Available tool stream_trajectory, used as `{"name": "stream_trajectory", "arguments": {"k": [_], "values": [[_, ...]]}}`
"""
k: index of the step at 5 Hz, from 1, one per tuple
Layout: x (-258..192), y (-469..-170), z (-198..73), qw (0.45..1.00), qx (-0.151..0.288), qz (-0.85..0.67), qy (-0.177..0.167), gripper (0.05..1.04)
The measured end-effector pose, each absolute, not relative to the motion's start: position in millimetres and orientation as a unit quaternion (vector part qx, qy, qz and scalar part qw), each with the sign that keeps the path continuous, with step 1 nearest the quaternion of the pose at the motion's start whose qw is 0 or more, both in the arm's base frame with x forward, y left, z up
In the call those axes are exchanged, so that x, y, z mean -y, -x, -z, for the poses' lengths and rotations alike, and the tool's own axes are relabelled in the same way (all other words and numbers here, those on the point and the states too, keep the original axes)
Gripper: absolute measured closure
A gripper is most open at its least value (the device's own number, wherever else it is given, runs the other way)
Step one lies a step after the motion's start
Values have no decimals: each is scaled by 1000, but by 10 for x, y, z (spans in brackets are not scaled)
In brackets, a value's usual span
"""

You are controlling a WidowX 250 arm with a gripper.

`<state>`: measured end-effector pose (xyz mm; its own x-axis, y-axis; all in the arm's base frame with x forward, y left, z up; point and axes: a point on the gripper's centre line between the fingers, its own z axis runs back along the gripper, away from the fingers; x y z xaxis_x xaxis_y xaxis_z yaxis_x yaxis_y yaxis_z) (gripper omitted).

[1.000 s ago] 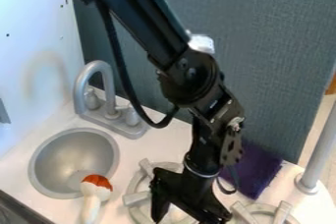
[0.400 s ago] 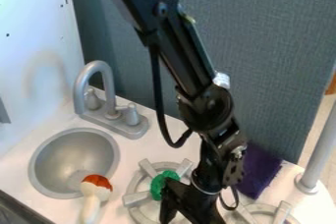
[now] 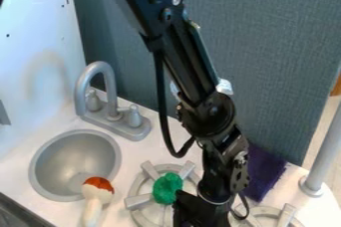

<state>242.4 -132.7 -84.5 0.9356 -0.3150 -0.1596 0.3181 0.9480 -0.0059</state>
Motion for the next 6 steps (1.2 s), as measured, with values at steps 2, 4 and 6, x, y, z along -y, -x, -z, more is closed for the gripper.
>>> {"name": "stream_trajectory", "arguments": {"k": [2,4,6], "values": [[1245,-2480,1077,982,-124,124,-65,82],[1254,-2535,1125,984,-120,113,-71,387],[1229,-2427,909,988,-98,104,-54,524]]}}
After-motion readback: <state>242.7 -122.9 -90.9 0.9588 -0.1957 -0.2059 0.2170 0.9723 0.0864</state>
